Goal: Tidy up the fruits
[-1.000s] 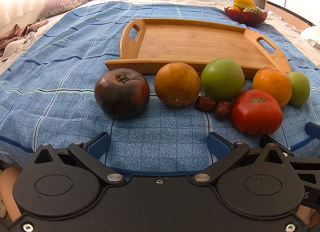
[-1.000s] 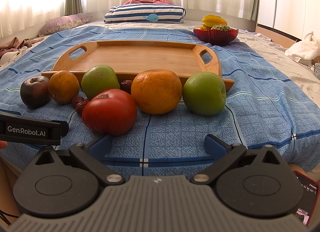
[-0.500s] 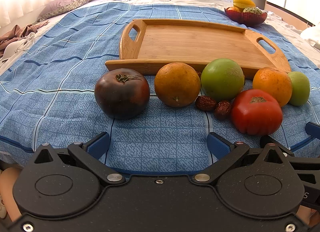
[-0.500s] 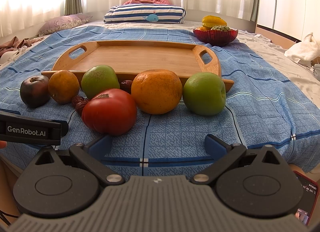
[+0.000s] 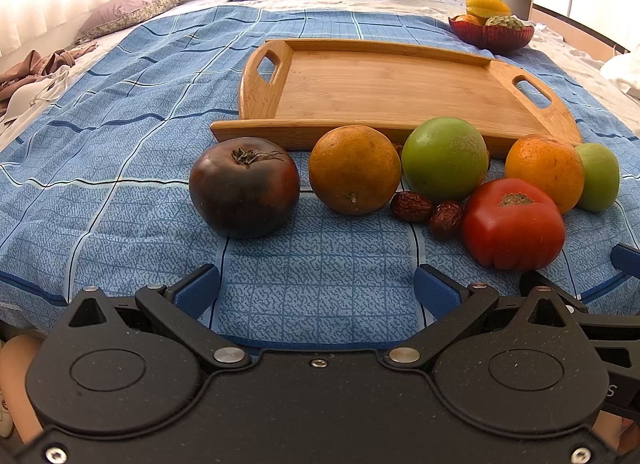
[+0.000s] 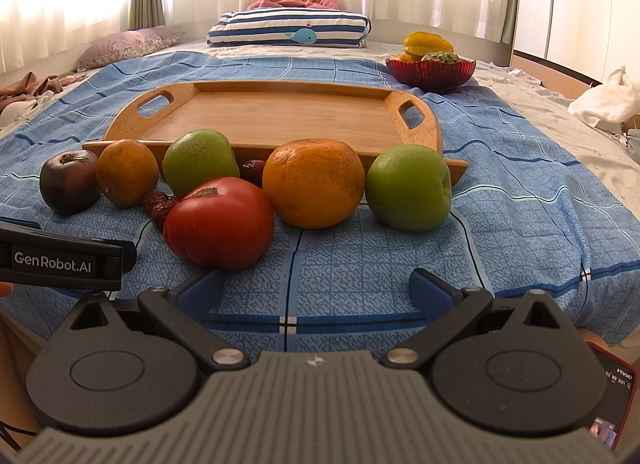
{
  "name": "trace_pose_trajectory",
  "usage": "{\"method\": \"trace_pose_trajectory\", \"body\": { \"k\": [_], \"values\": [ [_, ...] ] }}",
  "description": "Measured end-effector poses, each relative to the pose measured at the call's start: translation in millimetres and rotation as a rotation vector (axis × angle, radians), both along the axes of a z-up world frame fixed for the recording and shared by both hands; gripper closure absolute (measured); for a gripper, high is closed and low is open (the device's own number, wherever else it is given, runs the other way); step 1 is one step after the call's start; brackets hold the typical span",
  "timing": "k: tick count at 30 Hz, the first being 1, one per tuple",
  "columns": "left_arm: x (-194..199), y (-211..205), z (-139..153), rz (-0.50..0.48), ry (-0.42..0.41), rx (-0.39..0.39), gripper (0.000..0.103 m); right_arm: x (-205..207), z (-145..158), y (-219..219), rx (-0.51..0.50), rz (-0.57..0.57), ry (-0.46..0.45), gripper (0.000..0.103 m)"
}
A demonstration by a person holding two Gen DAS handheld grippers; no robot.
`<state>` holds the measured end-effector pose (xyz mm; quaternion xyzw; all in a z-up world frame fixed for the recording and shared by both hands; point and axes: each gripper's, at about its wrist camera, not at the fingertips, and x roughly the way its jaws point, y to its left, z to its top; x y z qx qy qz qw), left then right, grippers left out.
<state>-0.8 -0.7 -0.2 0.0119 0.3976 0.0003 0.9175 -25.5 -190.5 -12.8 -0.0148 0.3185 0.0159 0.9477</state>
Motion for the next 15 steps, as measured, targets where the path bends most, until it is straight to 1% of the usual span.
{"method": "trace_pose_trajectory", "body": {
  "k": [11, 15],
  "values": [
    [3.0, 2.2, 3.3, -0.005, -0.019, 0.004, 0.0, -1.6, 2.1, 2.8, -0.015, -0.002, 0.004, 0.0],
    [-0.8, 8.1, 4.0, -0.015, -0.02, -0.024, 0.0, 2.3, 3.0, 0.7, -0.014, -0.002, 0.023, 0.0]
  ]
}}
